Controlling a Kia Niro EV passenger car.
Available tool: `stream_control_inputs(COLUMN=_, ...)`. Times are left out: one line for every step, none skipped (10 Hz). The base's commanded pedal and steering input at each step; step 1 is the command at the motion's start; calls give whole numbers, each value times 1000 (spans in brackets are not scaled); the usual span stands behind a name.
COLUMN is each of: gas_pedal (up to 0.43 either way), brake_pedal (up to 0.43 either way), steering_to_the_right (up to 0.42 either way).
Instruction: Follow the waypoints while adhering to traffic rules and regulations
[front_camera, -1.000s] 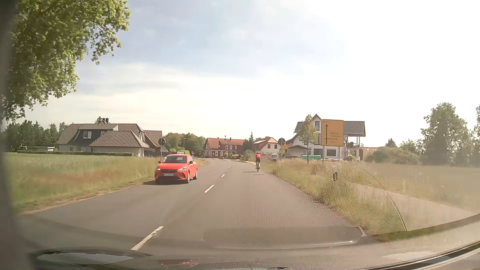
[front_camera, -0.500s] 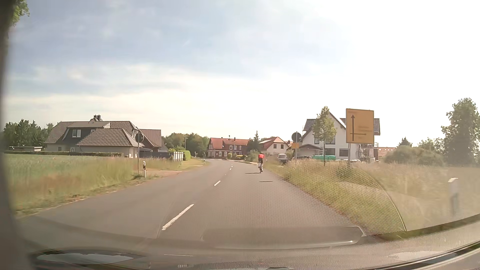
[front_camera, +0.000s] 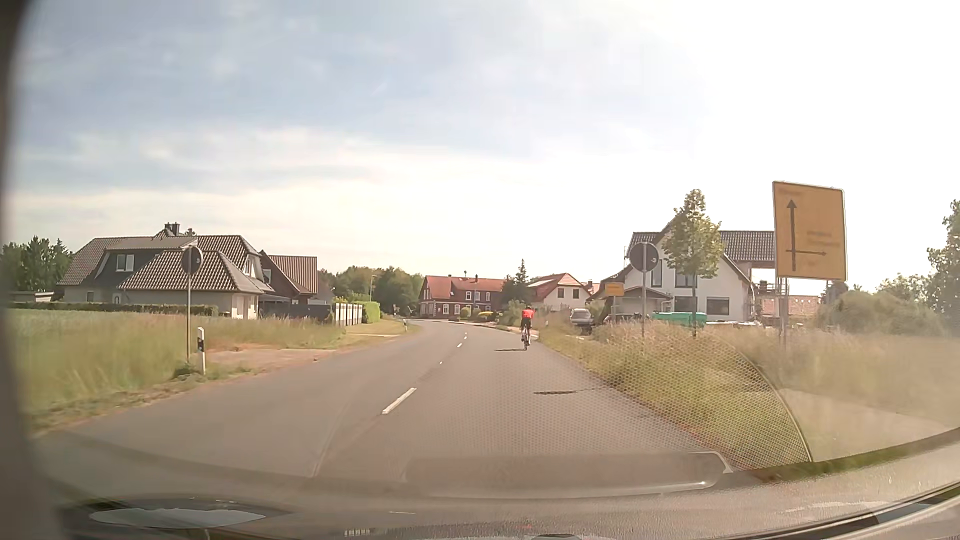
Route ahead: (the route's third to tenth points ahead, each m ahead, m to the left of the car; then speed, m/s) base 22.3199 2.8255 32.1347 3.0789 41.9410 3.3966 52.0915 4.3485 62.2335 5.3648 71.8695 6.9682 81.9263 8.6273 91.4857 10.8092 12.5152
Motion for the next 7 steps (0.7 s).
stream_control_inputs(gas_pedal=189, brake_pedal=0, steering_to_the_right=-10)
stream_control_inputs(gas_pedal=110, brake_pedal=0, steering_to_the_right=-10)
stream_control_inputs(gas_pedal=59, brake_pedal=0, steering_to_the_right=-10)
stream_control_inputs(gas_pedal=0, brake_pedal=0, steering_to_the_right=-9)
stream_control_inputs(gas_pedal=0, brake_pedal=0, steering_to_the_right=-9)
stream_control_inputs(gas_pedal=0, brake_pedal=0, steering_to_the_right=-8)
stream_control_inputs(gas_pedal=0, brake_pedal=0, steering_to_the_right=-7)
